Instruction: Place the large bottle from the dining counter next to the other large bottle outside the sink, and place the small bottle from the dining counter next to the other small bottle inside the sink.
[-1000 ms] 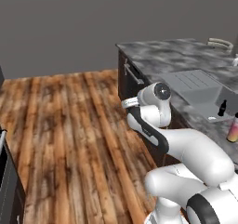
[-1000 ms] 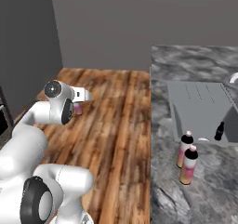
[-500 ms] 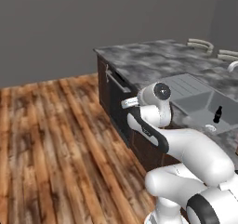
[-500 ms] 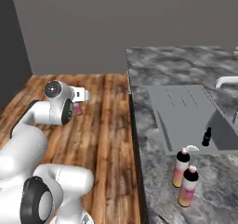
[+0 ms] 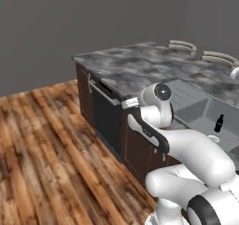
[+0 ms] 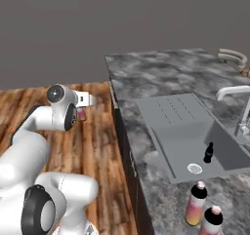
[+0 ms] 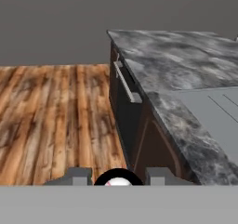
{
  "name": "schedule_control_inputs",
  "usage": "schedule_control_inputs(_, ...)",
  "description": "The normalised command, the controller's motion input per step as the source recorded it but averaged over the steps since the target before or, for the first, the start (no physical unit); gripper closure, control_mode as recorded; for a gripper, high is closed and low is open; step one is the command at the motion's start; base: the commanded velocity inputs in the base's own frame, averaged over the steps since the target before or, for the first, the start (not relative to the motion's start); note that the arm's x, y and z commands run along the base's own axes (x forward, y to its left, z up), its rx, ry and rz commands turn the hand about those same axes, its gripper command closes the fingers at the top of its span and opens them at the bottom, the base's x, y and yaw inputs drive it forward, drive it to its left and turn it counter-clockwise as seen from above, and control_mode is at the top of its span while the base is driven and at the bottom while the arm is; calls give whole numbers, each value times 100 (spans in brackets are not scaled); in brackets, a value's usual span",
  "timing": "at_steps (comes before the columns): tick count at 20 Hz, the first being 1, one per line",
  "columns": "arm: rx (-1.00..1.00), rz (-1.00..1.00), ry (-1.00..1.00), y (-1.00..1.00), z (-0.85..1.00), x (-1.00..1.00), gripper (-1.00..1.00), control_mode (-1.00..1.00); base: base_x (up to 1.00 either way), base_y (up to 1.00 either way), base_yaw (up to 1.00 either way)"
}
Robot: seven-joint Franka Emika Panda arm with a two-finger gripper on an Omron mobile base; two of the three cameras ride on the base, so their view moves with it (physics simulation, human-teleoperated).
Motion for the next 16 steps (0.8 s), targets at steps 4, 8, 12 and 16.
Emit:
schedule_control_inputs(4,0,0,0,0,0,0,100,100,33,46,-35)
schedule_control_inputs(8,0,0,0,0,0,0,100,100,11,54,-38)
schedule_control_inputs(12,0,0,0,0,0,0,100,100,6,54,-39)
schedule_control_inputs(16,0,0,0,0,0,0,100,100,11,49,-38)
